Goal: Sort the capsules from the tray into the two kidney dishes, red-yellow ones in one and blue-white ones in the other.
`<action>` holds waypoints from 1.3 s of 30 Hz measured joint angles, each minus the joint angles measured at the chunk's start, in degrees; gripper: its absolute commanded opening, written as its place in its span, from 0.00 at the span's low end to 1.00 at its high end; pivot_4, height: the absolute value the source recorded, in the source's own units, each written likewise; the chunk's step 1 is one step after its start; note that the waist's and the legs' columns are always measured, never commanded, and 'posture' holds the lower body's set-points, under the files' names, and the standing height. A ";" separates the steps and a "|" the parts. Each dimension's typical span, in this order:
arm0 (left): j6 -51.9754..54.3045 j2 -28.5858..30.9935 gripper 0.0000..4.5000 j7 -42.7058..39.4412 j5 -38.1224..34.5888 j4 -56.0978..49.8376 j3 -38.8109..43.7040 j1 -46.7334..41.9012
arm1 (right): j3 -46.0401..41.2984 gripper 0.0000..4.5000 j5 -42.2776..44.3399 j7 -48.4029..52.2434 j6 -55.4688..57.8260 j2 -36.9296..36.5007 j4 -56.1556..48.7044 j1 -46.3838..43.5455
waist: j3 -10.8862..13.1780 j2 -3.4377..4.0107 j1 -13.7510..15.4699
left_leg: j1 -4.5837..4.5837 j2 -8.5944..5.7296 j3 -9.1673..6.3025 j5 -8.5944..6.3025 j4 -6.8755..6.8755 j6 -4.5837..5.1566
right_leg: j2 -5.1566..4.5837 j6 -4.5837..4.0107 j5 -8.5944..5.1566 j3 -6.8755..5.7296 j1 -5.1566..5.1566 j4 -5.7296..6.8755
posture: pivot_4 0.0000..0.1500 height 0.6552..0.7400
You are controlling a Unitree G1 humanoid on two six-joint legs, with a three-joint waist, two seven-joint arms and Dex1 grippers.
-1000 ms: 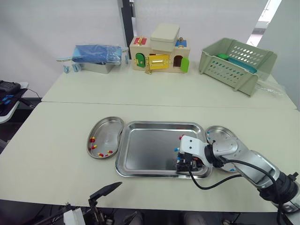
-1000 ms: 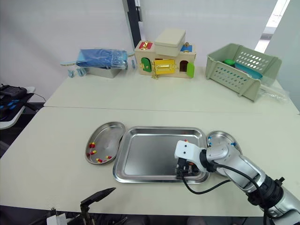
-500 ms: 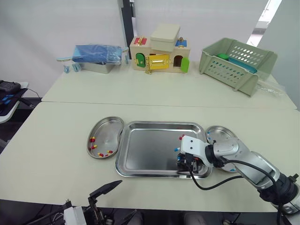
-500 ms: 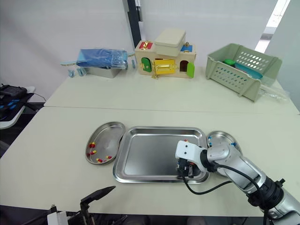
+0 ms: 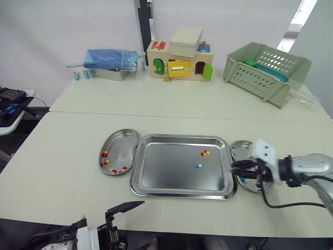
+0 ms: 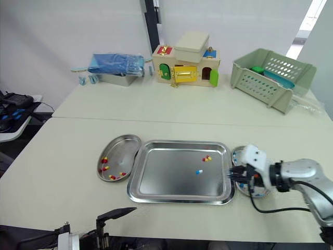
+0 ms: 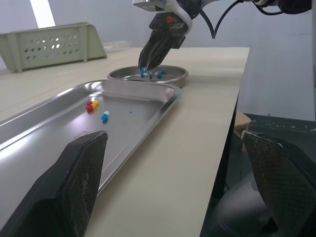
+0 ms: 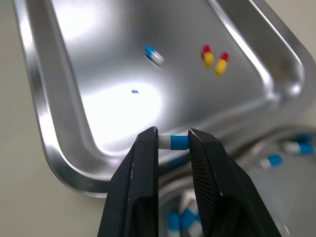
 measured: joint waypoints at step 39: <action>29.20 8.45 1.00 19.37 -4.44 -11.42 17.19 -7.55 | -20.92 0.99 4.36 7.65 -10.63 -1.24 13.01 12.39 | 0.03 0.02 -0.04 | 0.10 0.02 0.04 0.00 0.01 0.00 | 0.02 0.00 0.00 0.04 0.09 0.02 | 1.00 1.00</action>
